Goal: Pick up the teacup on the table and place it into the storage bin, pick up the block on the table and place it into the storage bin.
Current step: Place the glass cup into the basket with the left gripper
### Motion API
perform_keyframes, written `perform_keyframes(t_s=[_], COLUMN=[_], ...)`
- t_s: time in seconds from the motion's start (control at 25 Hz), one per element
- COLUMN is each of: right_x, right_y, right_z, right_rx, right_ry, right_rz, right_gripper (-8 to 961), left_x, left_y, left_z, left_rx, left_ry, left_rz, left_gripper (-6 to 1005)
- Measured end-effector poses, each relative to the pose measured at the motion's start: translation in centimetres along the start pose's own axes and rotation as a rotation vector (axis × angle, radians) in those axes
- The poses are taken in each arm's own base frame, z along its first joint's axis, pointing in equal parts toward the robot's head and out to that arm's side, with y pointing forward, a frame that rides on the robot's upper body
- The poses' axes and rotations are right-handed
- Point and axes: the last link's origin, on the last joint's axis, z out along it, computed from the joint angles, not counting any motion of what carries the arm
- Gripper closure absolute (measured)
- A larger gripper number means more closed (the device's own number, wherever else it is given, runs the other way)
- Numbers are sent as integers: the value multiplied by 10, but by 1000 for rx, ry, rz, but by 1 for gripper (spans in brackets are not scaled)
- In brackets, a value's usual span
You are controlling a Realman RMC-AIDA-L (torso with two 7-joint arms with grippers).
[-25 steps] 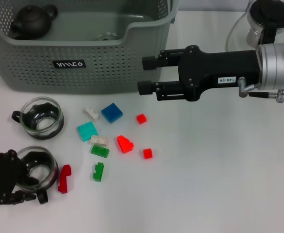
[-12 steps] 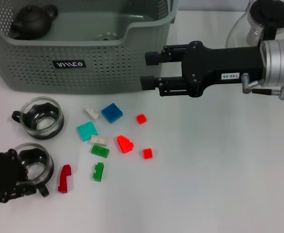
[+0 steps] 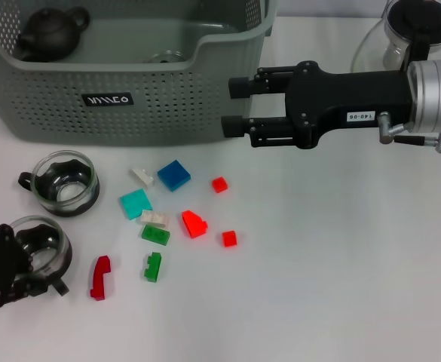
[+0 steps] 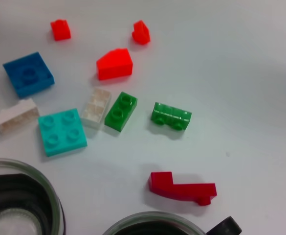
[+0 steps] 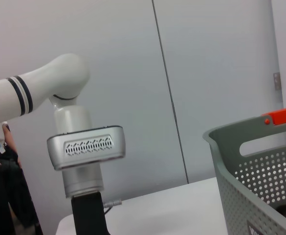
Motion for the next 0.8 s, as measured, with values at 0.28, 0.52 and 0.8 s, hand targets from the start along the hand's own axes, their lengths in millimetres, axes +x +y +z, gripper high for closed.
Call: perform_keyframes(t_s=[0.28,0.52,0.8], right_x=[0,2,4], right_y=[-1,-1,1], right_z=[-2,-4,-8], right_rx=[4,6,-16], right_ry=[3,12,26], right_rz=[-6,-5,-1], right_gripper=[276,276,277], left_x=[2,2,6], left_y=[0,6,7], left_z=[-4,-15,-27], left_rx=[8,-12,-27], left_ry=[19,62,151], left_rz=[-40,-70,-133], left_gripper=[948,951,942])
